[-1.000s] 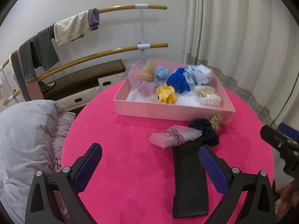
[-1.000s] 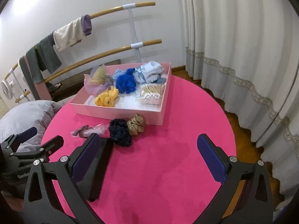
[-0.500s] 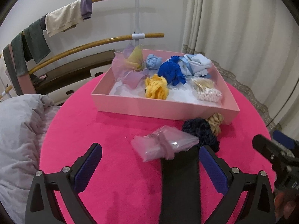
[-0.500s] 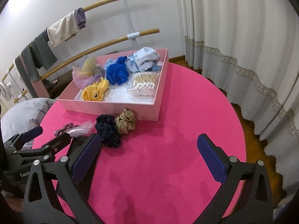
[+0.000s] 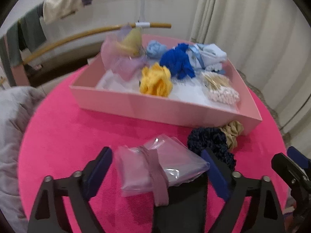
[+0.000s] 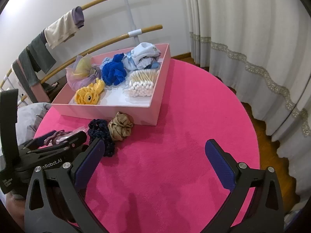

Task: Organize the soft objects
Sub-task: 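Grasp the clear plastic bag with the left gripper while the right grasps the tan scrunchie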

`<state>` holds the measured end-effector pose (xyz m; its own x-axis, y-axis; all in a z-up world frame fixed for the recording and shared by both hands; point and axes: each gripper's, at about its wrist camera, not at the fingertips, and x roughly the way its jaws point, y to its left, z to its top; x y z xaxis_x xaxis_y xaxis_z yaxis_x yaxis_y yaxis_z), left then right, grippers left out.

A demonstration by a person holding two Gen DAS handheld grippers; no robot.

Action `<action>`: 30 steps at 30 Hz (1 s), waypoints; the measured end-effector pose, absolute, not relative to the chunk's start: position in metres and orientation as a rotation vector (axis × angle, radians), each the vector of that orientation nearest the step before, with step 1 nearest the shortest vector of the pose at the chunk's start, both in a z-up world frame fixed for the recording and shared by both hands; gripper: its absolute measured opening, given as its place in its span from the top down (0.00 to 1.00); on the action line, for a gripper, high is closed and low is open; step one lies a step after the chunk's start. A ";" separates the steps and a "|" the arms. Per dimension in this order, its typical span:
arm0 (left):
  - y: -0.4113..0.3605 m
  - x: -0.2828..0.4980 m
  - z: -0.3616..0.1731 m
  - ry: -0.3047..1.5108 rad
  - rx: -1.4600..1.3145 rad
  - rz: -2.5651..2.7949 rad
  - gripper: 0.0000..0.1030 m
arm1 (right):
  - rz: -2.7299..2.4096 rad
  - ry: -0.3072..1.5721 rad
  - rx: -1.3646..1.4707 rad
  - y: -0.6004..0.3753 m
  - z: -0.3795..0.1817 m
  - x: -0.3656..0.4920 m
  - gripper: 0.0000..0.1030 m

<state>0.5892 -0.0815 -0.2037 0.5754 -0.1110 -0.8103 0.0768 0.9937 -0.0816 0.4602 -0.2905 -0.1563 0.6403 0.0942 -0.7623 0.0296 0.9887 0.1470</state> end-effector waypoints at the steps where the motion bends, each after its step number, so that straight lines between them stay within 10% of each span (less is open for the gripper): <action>1: -0.081 0.590 -0.205 0.947 -0.039 -0.112 0.17 | 0.037 0.877 0.153 -0.291 -0.157 0.460 0.00; 18: -0.057 0.562 -0.189 0.888 -0.034 -0.137 0.31 | 0.108 0.924 0.166 -0.268 -0.175 0.482 0.01; 30: -0.037 0.540 -0.179 0.868 -0.023 -0.118 0.36 | 0.156 0.971 0.247 -0.256 -0.199 0.518 0.43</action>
